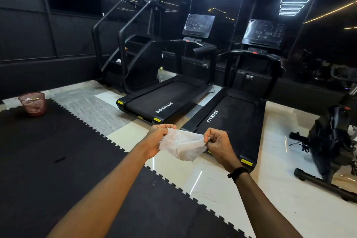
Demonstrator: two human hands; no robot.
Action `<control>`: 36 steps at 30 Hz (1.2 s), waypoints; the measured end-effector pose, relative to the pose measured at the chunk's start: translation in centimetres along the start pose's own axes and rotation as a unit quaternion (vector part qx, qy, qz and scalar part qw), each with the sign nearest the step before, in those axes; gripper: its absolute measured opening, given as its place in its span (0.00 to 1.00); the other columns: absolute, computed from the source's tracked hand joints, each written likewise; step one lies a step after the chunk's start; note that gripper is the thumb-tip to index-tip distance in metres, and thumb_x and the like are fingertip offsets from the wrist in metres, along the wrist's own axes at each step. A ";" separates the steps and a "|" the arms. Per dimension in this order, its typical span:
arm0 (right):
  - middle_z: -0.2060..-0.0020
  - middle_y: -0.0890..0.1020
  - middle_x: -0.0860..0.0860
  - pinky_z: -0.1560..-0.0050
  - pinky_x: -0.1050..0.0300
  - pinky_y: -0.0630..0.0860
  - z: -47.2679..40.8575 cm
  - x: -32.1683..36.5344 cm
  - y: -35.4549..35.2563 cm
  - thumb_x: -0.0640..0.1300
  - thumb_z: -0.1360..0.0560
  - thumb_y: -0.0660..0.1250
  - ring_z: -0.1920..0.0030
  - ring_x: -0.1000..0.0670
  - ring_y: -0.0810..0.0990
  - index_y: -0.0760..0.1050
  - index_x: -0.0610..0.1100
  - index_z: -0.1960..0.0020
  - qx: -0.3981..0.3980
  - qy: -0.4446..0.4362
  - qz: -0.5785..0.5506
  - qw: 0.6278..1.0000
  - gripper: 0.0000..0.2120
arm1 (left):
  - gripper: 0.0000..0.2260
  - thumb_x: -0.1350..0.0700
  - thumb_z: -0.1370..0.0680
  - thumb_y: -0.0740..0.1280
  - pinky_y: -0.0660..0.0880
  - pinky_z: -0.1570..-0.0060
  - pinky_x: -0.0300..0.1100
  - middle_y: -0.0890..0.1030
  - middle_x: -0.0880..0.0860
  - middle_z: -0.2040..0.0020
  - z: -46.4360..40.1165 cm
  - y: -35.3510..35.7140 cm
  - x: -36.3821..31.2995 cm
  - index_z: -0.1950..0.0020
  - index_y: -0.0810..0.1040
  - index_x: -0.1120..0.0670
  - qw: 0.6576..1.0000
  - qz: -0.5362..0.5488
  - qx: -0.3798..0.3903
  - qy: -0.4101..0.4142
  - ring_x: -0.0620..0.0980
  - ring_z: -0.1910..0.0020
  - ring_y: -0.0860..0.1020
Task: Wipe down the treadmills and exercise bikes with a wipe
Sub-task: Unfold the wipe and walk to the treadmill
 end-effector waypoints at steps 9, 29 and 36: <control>0.59 0.81 0.39 0.62 0.58 0.81 -0.6 0.1 0.4 0.26 0.22 0.64 0.59 0.47 0.83 0.72 0.40 0.56 0.023 0.001 -0.026 0.999 0.10 | 0.14 0.67 0.24 0.60 0.77 0.68 0.41 0.82 0.57 0.54 -0.7 -1.0 -0.2 0.45 0.81 0.57 1.000 0.012 0.009 -0.002 0.53 0.59 0.81; 0.52 0.87 0.47 0.46 0.53 0.82 -2.4 5.0 0.3 0.57 0.28 0.70 0.49 0.48 0.84 0.85 0.38 0.51 0.200 0.118 0.048 0.972 0.22 | 0.08 0.59 0.22 0.62 0.72 0.67 0.39 0.78 0.57 0.58 -1.4 -2.5 -1.4 0.53 0.80 0.58 0.998 0.010 0.065 0.017 0.52 0.62 0.78; 0.57 0.84 0.42 0.61 0.53 0.84 -3.0 4.1 2.3 0.42 0.28 0.77 0.58 0.49 0.84 0.79 0.36 0.55 0.084 0.070 0.012 0.994 0.11 | 0.26 0.41 0.19 0.56 0.76 0.62 0.44 0.83 0.62 0.53 -1.1 -3.6 -1.1 0.50 0.83 0.61 0.992 0.029 0.105 -0.063 0.57 0.59 0.82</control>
Point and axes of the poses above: each hand's wrist, its own z-axis away from the middle knuckle, its own y-axis out of the palm, x = y × z, the point moved 2 cm from there along -z, towards the middle knuckle
